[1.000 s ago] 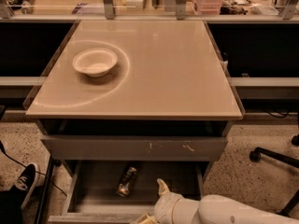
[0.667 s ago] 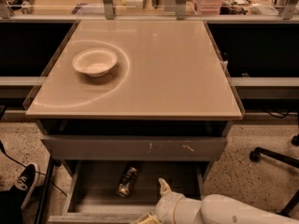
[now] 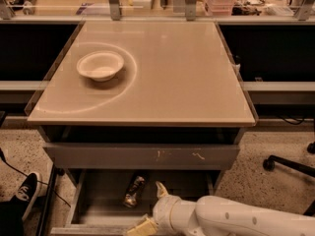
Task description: Pick orange can from middle drawer and place on counter
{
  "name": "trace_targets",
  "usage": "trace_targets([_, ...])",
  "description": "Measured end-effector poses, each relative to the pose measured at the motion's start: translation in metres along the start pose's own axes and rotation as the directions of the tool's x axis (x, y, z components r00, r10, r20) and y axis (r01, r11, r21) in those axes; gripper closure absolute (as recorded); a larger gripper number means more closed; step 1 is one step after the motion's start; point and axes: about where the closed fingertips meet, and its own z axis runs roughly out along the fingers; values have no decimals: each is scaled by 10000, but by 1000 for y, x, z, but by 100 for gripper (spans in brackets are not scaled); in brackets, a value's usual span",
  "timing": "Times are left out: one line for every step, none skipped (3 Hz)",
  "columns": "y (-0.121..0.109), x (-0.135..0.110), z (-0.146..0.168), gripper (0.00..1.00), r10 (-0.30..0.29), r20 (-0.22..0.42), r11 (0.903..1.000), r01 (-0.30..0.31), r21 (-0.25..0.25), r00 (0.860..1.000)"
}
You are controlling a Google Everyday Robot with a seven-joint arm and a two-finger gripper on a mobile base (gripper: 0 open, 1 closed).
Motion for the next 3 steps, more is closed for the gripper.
trace_targets([-1,-3,37,0,-691,-164,9975,688,-169,9975])
trace_targets([-1,-4,39,0,-775,-202,9968,771,-192,9968])
trace_targets([-17,6,55,0,-509,-155,9987,510,33,9986])
